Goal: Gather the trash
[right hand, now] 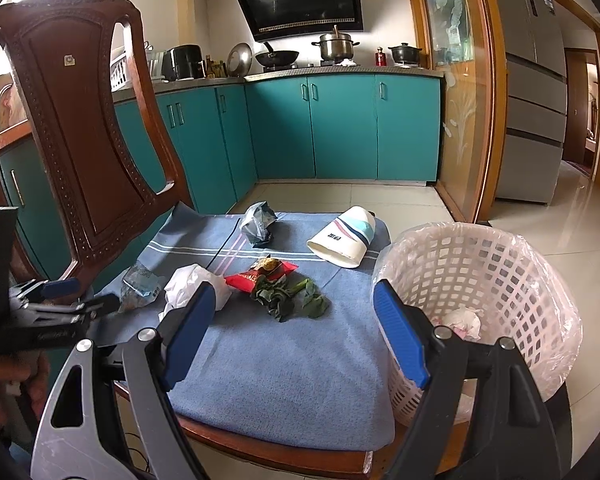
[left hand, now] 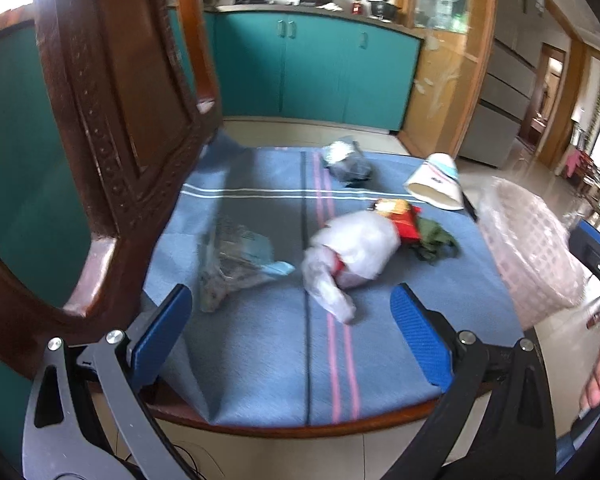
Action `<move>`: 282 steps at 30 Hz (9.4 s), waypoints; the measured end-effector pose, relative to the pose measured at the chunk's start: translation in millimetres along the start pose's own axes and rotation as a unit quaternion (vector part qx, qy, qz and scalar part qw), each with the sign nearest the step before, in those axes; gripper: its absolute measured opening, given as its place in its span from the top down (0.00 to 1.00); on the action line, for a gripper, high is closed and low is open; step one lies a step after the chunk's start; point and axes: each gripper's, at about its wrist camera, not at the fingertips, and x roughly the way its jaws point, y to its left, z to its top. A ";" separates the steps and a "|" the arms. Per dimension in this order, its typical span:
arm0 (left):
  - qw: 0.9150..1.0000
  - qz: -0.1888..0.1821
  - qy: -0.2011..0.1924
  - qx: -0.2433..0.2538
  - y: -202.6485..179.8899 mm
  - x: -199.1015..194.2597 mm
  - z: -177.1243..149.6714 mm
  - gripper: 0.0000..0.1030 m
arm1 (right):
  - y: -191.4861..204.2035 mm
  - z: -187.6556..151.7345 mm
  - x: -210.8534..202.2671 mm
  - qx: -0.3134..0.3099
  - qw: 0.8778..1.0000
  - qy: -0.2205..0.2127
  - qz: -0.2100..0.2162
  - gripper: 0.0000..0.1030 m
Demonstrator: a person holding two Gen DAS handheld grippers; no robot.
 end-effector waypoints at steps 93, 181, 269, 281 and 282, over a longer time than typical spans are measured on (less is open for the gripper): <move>0.994 -0.102 -0.033 0.007 -31.5 -31.0 -5.9 0.88 | 1.8 5.1 32.3 0.016 0.991 0.063 0.118 0.88; 0.996 -0.090 -0.023 0.013 -46.8 -25.8 -14.5 0.04 | -1.4 6.8 12.5 -0.019 1.000 0.010 0.000 0.09; 0.993 -0.101 -0.051 0.021 -59.4 -44.2 -4.4 0.86 | 9.3 -11.5 -1.2 0.006 0.998 0.024 0.049 0.85; 0.994 -0.098 -0.046 0.020 -56.9 -42.7 -4.4 0.85 | -9.2 1.6 -17.6 0.032 0.999 -0.025 0.022 0.85; 0.994 -0.098 -0.047 0.021 -56.7 -43.3 -4.6 0.85 | -22.0 6.9 -22.7 0.044 0.998 -0.043 0.006 0.84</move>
